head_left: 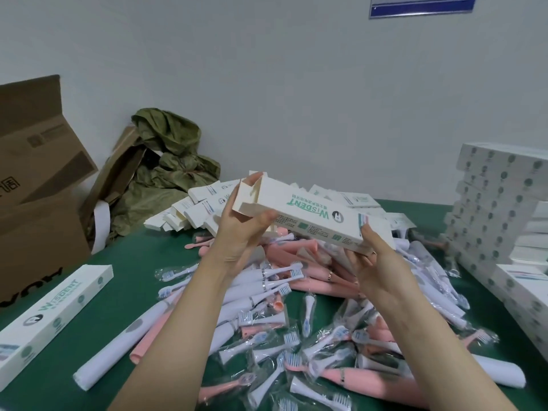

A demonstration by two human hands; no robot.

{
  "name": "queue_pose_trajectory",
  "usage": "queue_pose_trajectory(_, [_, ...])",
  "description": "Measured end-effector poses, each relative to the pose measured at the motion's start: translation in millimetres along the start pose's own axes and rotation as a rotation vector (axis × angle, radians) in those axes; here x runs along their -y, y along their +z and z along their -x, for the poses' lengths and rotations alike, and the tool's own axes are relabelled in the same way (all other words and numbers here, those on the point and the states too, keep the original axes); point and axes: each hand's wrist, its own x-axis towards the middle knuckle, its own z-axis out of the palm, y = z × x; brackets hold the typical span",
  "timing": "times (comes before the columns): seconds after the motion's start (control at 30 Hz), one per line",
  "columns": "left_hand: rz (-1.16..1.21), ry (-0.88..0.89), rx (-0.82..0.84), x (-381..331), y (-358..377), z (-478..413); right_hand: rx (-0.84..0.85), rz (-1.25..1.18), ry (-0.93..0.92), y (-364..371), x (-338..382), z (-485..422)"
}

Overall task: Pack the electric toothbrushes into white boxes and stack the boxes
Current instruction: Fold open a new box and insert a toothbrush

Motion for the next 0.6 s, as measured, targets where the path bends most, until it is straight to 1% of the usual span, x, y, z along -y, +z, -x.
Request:
queue_pose_trajectory(0.07, [-0.045,0.016,-0.013,-6.4,6.2,6.5,0.017,-0.032,0.02,-0.5,2.7,2.3])
queue_pose_trajectory(0.1, [-0.123,0.06,-0.031,-9.8,9.7,10.1,0.023,-0.067,0.041,0.4,4.9,4.0])
queue_pose_trajectory(0.17, [-0.389,0.242,-0.041,-15.1,14.7,17.5,0.054,-0.178,0.162,4.4,7.8,7.4])
queue_pose_trajectory(0.23, [-0.607,0.407,0.08,-12.5,21.8,26.4,0.127,-0.263,0.324,12.5,9.6,12.0])
queue_pose_trajectory(0.27, [-0.686,0.442,0.15,-7.7,26.9,31.0,0.194,-0.235,0.367,16.9,10.0,13.5])
queue_pose_trajectory(0.33, [-0.922,0.572,0.286,8.7,34.1,35.7,0.336,0.005,0.345,21.9,7.8,11.7])
queue_pose_trajectory(0.37, [-1.057,0.654,0.362,18.0,34.4,36.2,0.358,0.149,0.326,24.8,6.6,10.7])
queue_pose_trajectory(0.4, [-1.159,0.693,0.423,26.2,32.0,35.8,0.338,0.268,0.285,27.1,4.9,9.2])
queue_pose_trajectory(0.43, [-1.246,0.689,0.453,31.8,27.7,33.8,0.28,0.342,0.216,27.8,3.0,6.1])
queue_pose_trajectory(0.47, [-1.317,0.648,0.448,36.0,21.8,30.4,0.205,0.381,0.14,25.7,1.7,0.8])
queue_pose_trajectory(0.5, [-1.368,0.575,0.409,40.1,14.7,27.1,0.147,0.401,0.054,22.2,1.6,-3.8])
queue_pose_trajectory(0.53, [-1.38,0.461,0.335,43.4,7.3,23.6,0.11,0.467,-0.059,19.7,2.4,-5.3])
queue_pose_trajectory(0.57, [-1.316,0.327,0.233,44.3,2.4,19.8,0.107,0.593,-0.192,17.2,3.1,-4.8])
queue_pose_trajectory(0.6, [-1.178,0.183,0.118,44.4,-0.6,16.1,0.156,0.735,-0.314,13.7,2.3,-3.8])
